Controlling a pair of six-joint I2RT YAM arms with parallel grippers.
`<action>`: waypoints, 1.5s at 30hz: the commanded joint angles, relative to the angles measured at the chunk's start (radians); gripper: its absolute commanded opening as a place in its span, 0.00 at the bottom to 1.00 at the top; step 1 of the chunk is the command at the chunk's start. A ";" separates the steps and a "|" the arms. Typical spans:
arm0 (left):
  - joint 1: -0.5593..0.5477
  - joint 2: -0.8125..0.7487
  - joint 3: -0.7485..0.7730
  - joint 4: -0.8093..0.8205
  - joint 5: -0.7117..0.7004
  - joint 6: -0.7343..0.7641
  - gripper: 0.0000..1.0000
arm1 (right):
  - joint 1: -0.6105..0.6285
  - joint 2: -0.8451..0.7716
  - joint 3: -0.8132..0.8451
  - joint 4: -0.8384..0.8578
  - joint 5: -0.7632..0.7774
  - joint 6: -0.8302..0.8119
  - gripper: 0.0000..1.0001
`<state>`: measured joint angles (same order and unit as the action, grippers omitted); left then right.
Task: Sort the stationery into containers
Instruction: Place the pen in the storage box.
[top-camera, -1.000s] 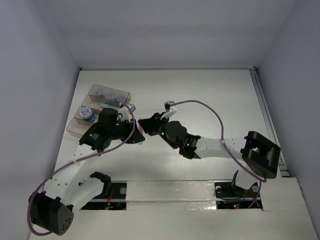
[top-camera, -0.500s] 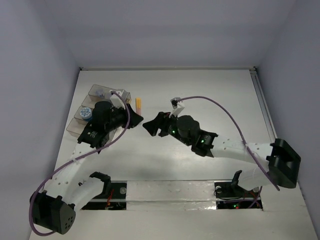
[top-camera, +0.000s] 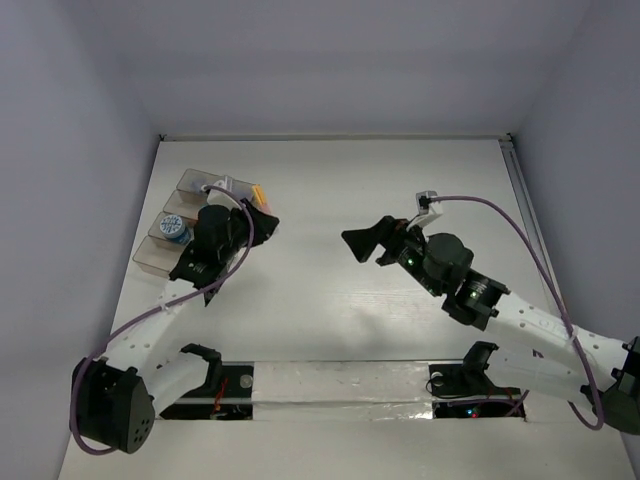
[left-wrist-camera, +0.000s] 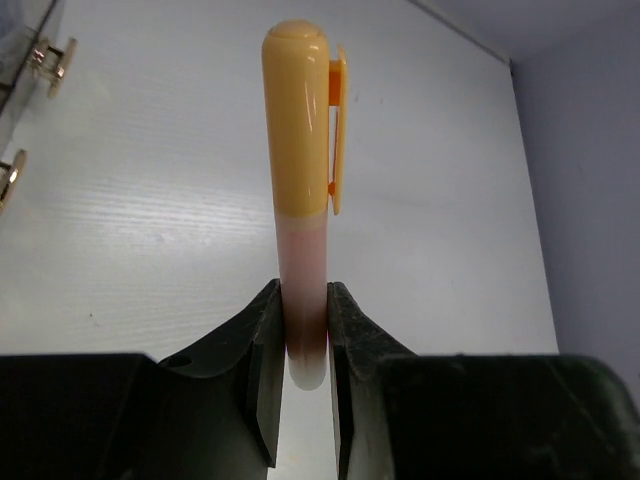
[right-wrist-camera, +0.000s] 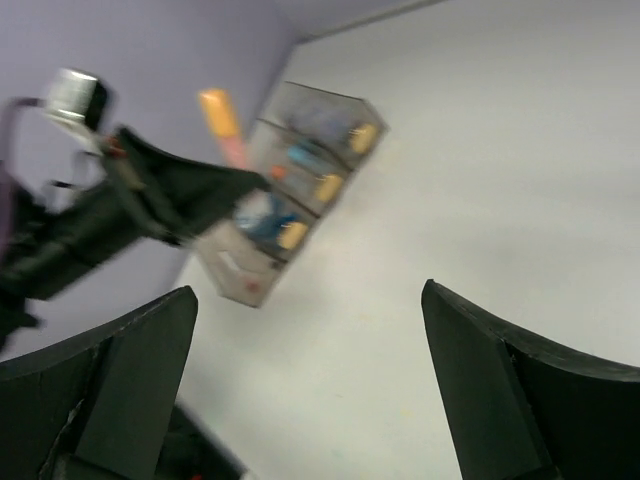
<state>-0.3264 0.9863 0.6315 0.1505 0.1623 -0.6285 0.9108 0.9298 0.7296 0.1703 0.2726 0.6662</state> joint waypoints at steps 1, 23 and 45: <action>0.048 0.058 0.080 0.126 -0.142 -0.092 0.00 | -0.058 -0.051 -0.083 -0.103 0.073 -0.048 1.00; 0.355 0.429 0.174 0.210 -0.329 -0.189 0.00 | -0.116 -0.184 -0.228 -0.104 0.074 -0.103 1.00; 0.365 0.526 0.163 0.172 -0.411 -0.275 0.12 | -0.116 -0.223 -0.234 -0.112 0.079 -0.099 1.00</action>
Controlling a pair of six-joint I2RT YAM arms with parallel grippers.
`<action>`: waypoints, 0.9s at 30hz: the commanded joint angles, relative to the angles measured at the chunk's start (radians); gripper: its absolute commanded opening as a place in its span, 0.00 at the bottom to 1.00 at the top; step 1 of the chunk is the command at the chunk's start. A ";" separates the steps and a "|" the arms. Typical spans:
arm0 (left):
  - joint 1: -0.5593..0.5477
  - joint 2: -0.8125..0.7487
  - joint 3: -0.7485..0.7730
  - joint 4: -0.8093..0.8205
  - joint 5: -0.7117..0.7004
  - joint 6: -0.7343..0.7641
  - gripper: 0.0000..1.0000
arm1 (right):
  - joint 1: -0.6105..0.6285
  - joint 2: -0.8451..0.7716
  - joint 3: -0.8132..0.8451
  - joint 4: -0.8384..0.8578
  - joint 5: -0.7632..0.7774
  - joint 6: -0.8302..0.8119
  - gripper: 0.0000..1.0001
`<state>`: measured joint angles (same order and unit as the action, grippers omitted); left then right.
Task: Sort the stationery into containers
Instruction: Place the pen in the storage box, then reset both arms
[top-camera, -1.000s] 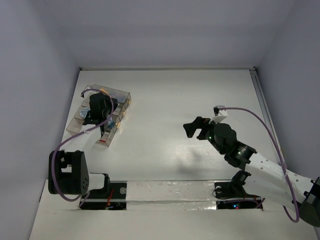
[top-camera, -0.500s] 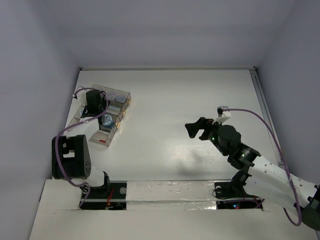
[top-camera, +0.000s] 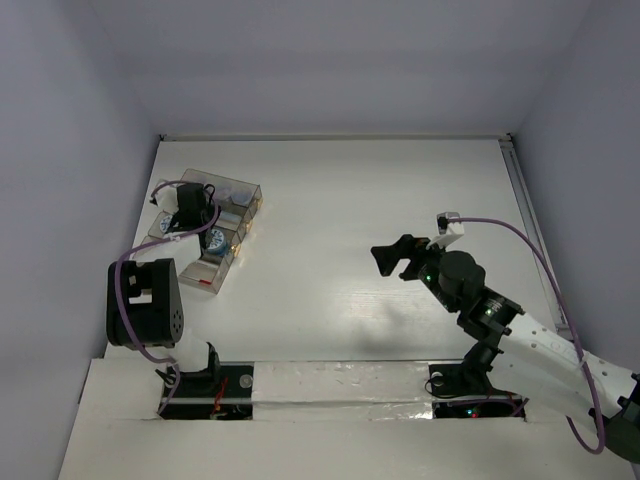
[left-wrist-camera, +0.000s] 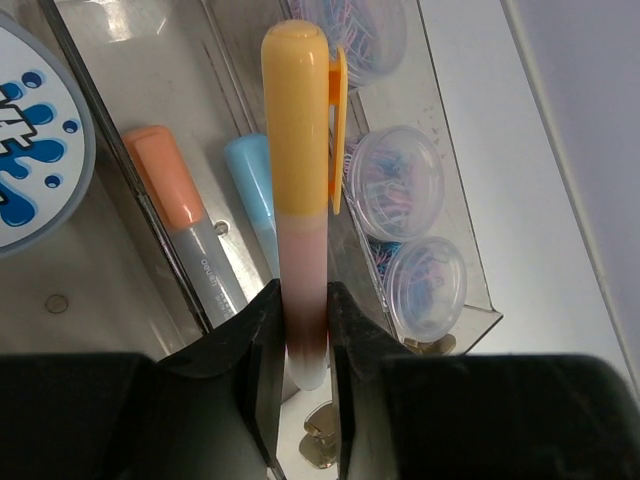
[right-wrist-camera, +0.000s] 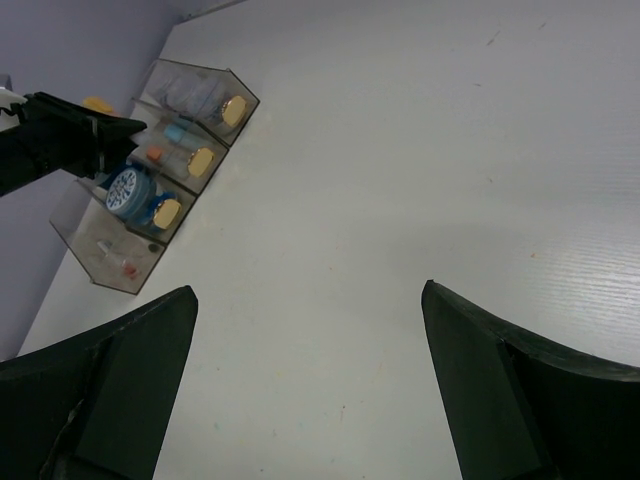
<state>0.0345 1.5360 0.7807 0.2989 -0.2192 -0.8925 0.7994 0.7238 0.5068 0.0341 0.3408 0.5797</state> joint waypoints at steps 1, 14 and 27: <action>0.004 -0.028 0.015 0.023 -0.029 -0.010 0.18 | -0.005 -0.015 -0.011 0.024 0.009 -0.012 1.00; 0.004 -0.085 0.068 -0.003 -0.016 0.030 0.38 | -0.005 -0.017 -0.014 0.024 0.023 -0.012 1.00; -0.024 -0.378 0.216 -0.024 0.305 0.202 0.99 | -0.005 -0.142 -0.062 0.021 0.128 0.002 1.00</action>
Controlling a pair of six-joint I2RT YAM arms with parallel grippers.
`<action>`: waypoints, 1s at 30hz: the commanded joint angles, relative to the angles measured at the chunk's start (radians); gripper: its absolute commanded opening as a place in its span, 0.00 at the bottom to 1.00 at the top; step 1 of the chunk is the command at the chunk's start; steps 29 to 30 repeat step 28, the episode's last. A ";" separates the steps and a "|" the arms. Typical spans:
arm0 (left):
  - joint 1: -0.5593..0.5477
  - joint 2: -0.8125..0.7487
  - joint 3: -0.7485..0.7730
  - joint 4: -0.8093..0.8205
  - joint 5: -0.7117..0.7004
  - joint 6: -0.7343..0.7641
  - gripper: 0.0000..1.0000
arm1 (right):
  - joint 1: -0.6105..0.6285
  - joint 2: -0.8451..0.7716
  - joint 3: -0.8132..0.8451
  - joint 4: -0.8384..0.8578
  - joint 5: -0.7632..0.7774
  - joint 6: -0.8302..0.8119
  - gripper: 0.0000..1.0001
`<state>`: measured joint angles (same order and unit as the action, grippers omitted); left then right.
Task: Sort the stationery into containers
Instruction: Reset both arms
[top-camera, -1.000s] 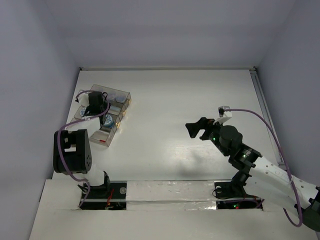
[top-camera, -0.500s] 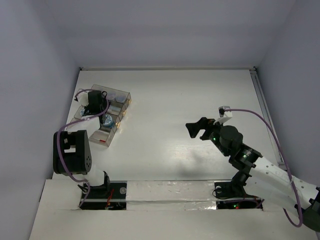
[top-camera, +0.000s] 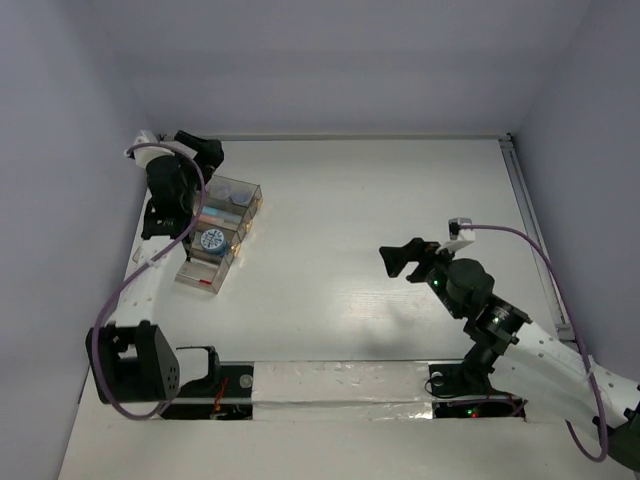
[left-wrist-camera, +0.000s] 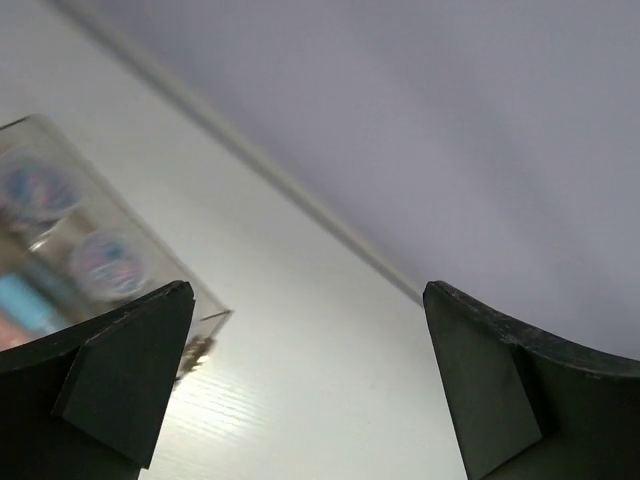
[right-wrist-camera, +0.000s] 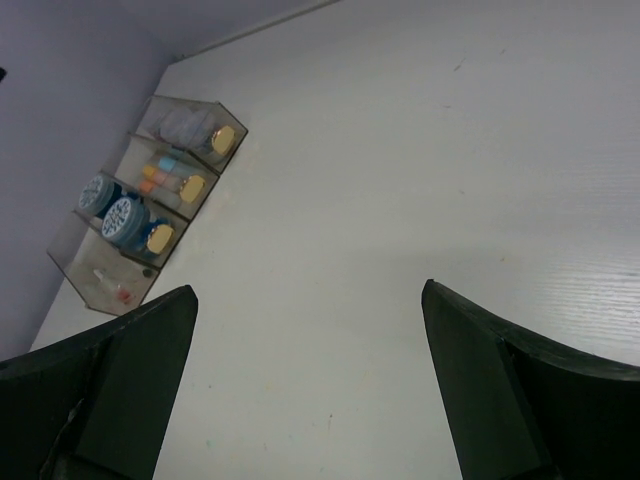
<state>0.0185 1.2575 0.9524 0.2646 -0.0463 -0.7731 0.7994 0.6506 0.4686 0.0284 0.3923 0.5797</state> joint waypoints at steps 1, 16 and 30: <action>-0.008 -0.159 0.040 0.013 0.149 0.093 0.99 | -0.005 -0.094 -0.030 0.027 0.104 0.002 1.00; -0.017 -0.717 -0.144 -0.076 0.378 0.330 0.99 | -0.005 -0.207 0.209 -0.134 0.192 -0.145 1.00; -0.045 -0.791 -0.254 -0.074 0.370 0.353 0.99 | -0.005 -0.184 0.234 -0.067 0.246 -0.233 1.00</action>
